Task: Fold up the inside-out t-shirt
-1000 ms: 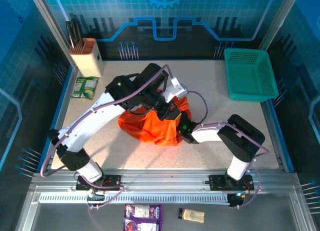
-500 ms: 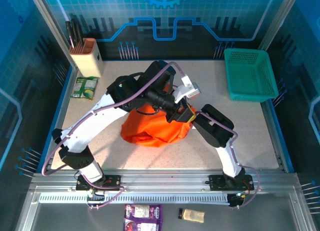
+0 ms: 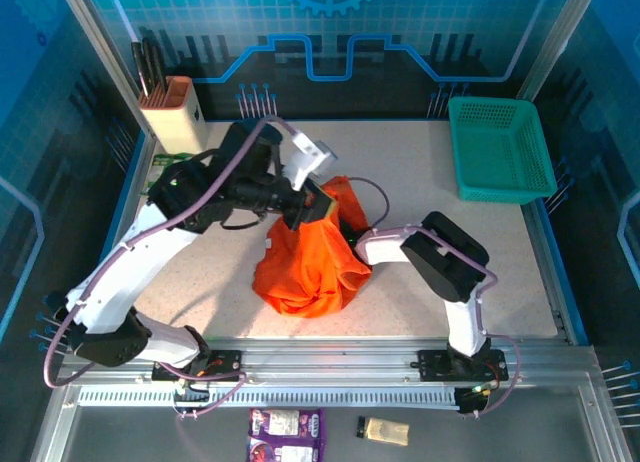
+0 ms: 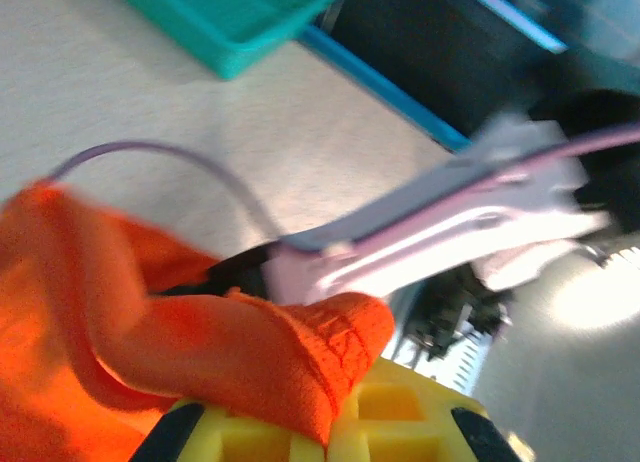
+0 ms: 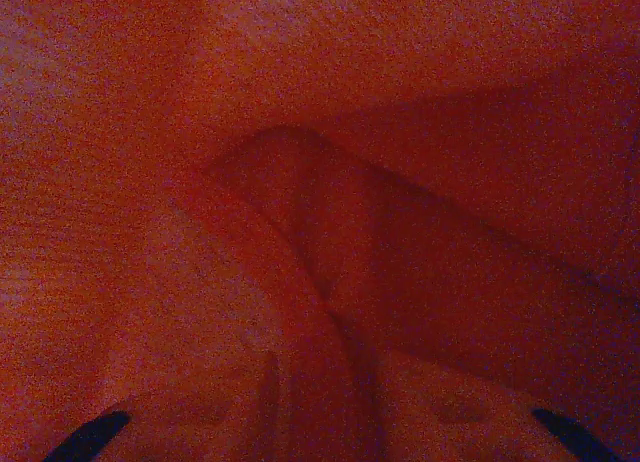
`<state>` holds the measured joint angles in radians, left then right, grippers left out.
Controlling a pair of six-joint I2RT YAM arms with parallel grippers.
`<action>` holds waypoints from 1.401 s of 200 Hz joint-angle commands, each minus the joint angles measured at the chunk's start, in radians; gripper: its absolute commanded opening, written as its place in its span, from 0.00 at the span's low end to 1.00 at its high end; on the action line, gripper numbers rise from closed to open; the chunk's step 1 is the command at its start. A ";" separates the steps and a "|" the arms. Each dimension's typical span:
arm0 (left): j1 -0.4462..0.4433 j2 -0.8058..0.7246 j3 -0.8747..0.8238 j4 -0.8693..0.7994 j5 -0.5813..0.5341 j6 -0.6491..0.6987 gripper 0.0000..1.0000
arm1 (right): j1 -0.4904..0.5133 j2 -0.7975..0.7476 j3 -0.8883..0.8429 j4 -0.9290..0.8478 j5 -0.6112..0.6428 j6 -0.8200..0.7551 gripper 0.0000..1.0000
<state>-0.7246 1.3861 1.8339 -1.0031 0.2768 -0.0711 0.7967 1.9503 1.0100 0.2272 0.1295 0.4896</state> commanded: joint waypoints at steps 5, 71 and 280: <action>0.123 -0.044 -0.126 0.071 -0.079 -0.076 0.00 | -0.040 -0.105 -0.103 -0.208 0.045 0.043 0.14; 0.420 0.049 -0.465 0.303 -0.025 -0.162 0.00 | -0.061 -0.486 -0.142 -0.383 0.004 0.027 0.00; 0.888 0.294 -0.848 0.787 0.101 -0.387 0.00 | -0.217 -1.153 0.079 -0.663 0.353 -0.079 0.00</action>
<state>0.0864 1.7607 1.0157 -0.2779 0.3622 -0.4015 0.6613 0.8509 1.0924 -0.3233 0.3618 0.3840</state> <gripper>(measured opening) 0.053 0.067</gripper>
